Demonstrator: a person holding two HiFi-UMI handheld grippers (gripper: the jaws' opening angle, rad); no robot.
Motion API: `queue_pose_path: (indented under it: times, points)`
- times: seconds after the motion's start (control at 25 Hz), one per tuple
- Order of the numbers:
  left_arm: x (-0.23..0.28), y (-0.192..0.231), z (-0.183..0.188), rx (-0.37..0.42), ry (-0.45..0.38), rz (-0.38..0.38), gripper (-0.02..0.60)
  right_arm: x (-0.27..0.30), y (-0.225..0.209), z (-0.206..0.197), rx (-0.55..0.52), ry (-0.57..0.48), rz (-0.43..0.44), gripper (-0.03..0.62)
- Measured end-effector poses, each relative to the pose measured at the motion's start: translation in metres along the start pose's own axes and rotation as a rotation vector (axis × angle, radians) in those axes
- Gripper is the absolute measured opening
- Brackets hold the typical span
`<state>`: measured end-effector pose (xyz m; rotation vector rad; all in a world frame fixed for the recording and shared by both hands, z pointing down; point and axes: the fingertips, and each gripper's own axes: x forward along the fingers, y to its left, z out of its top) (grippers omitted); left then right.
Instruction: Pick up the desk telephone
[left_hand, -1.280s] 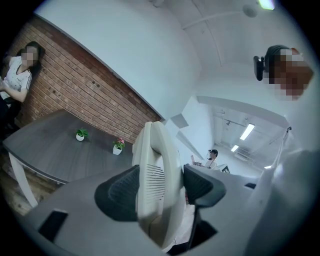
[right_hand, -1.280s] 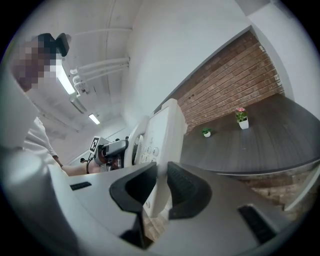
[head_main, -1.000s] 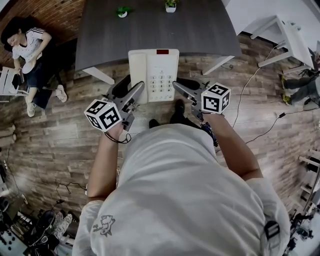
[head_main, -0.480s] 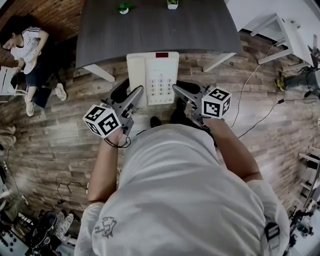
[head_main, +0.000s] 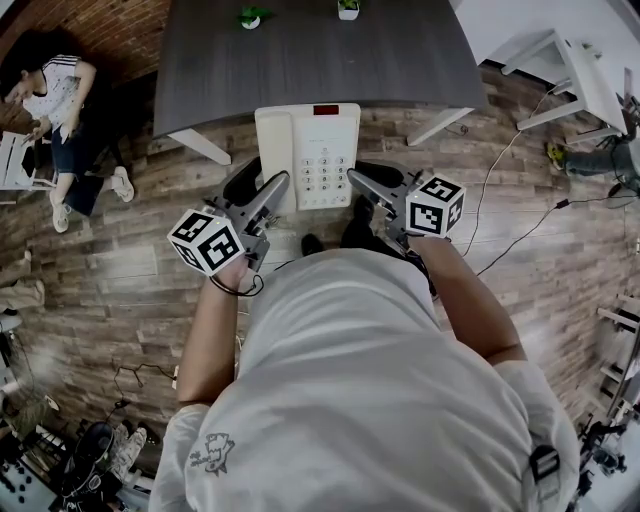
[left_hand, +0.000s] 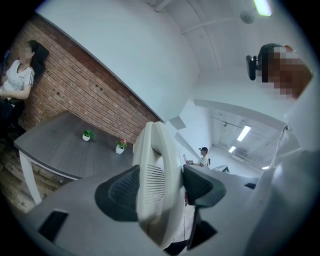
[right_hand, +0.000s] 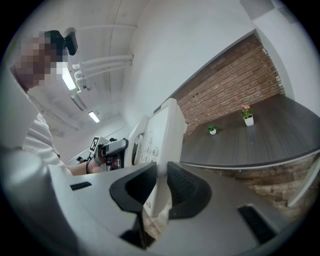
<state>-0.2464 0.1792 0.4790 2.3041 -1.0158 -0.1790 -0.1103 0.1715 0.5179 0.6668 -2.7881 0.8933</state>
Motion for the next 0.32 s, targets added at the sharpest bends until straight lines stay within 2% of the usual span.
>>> queue_pose_path:
  times: [0.16, 0.32]
  points:
    - [0.001, 0.000, 0.002, 0.003, -0.001, -0.002, 0.288, 0.001, 0.000, 0.001, 0.002, 0.000, 0.000, 0.075]
    - [0.000, -0.001, -0.008, -0.027, 0.004, 0.001, 0.287, -0.005, 0.000, -0.004, 0.016, 0.014, -0.010, 0.075]
